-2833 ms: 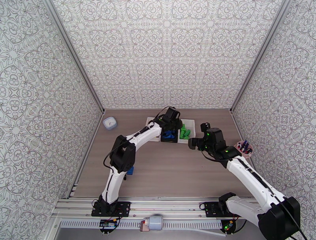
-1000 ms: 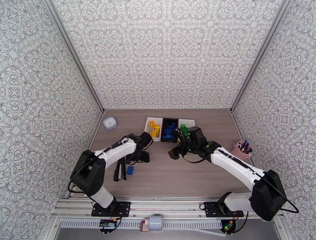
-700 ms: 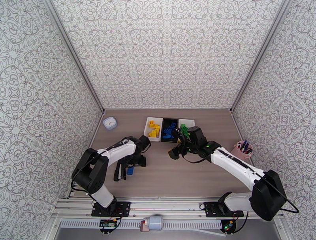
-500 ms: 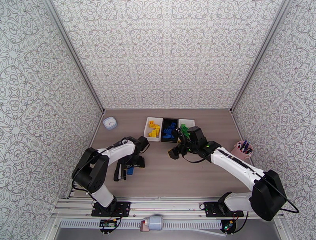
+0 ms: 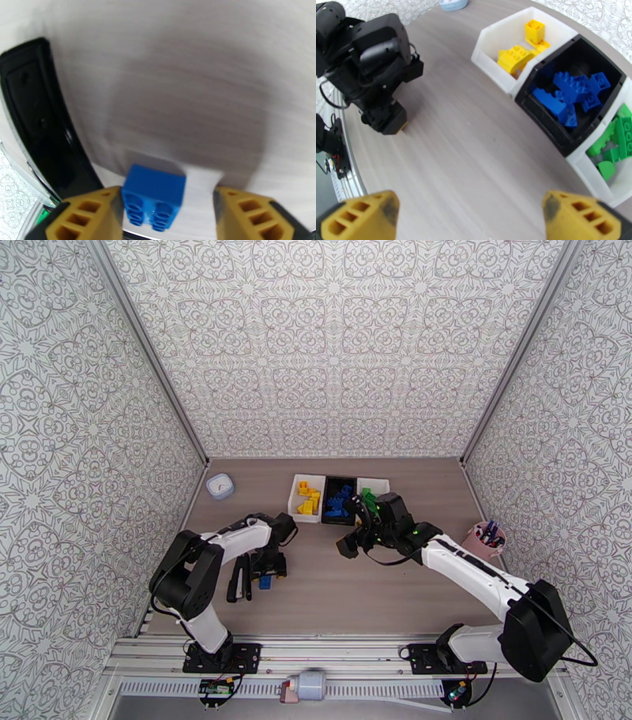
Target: Sort the legos into containers by color
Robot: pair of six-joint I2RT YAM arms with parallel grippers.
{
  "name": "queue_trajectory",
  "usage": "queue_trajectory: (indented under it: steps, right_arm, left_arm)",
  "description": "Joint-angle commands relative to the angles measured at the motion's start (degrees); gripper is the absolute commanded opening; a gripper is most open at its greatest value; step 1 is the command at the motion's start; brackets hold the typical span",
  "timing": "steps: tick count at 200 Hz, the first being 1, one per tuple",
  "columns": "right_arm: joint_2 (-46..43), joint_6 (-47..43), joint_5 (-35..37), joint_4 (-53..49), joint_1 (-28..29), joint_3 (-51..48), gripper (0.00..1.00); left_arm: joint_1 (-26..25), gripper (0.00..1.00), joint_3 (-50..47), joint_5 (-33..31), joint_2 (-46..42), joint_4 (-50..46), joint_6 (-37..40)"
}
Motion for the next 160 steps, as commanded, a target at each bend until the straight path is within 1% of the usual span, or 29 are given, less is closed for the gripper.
queue_trajectory:
  steps: [1,13,31,67,87,120,160]
  right_arm:
    - [0.59,0.76,1.39,0.37,0.43,0.13,1.0]
    - [0.69,0.76,1.43,0.37,0.39,0.19,1.0]
    - [0.75,1.07,2.3,0.31,0.39,0.42,1.0]
    - [0.18,1.72,4.79,0.89,0.4,-0.2,1.0]
    - [-0.53,2.57,6.77,1.78,0.39,-0.75,1.0]
    - [-2.25,6.09,12.0,3.37,0.01,-2.39,1.0]
    - [-5.22,9.72,15.4,4.95,-1.28,-4.63,1.0]
  left_arm:
    - [0.28,0.51,-0.83,-0.79,2.89,-1.01,-0.35]
    - [0.24,0.48,-0.5,-0.59,3.09,-1.05,-0.63]
    - [0.22,0.39,0.11,0.02,3.71,-1.31,-1.66]
    - [-0.69,0.31,2.35,1.07,3.87,-1.92,-2.94]
    - [-1.36,0.3,4.99,1.02,3.82,-2.76,-3.16]
    - [-2.37,0.3,12.31,1.19,4.55,-3.71,-2.74]
    - [-4.37,0.3,22.48,3.21,6.2,1.89,0.14]
